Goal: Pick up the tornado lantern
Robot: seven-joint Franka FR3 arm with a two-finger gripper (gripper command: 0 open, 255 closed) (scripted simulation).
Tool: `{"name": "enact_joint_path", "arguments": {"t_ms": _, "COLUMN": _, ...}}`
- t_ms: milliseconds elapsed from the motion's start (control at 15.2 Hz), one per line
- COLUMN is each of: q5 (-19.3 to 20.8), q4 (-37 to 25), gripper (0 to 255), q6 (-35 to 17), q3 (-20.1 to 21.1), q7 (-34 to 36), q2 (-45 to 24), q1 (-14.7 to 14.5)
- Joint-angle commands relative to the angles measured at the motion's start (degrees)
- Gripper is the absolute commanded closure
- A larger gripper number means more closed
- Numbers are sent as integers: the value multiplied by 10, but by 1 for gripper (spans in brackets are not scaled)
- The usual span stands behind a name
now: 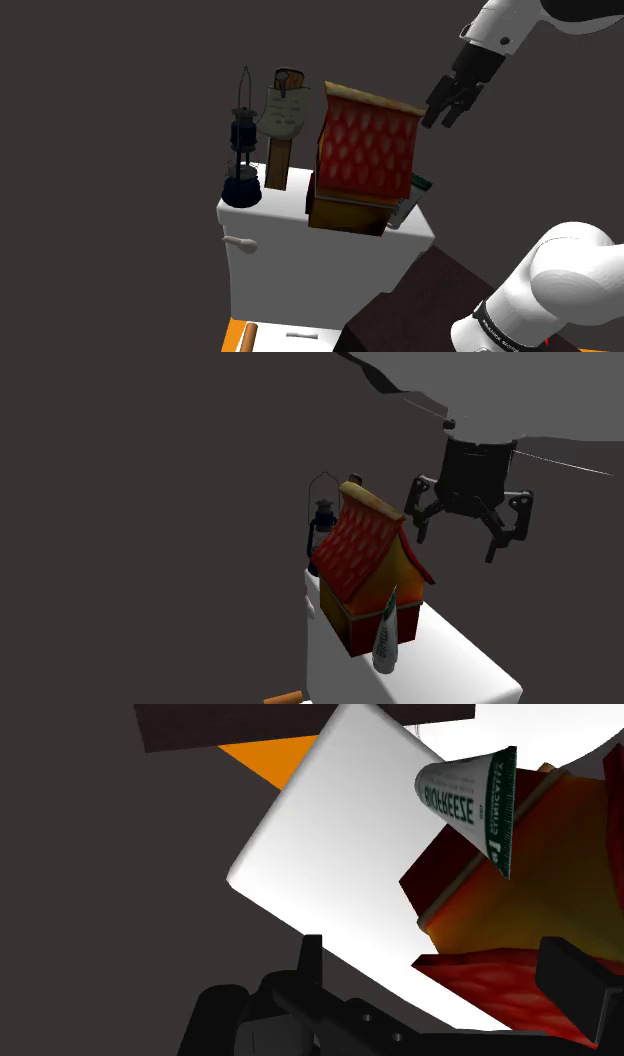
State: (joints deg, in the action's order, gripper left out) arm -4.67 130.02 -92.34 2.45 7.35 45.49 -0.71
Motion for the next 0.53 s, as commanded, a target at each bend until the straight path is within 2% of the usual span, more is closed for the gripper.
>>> {"name": "enact_joint_path", "arguments": {"t_ms": 0, "q5": 0, "q4": 0, "gripper": 0, "q6": 0, "q3": 0, "q7": 0, "q2": 0, "q1": 0}}
{"name": "enact_joint_path", "arguments": {"t_ms": 462, "q5": -11, "q4": -72, "gripper": 0, "q6": -75, "q3": 19, "q7": -65, "q2": -125, "q1": -42}}
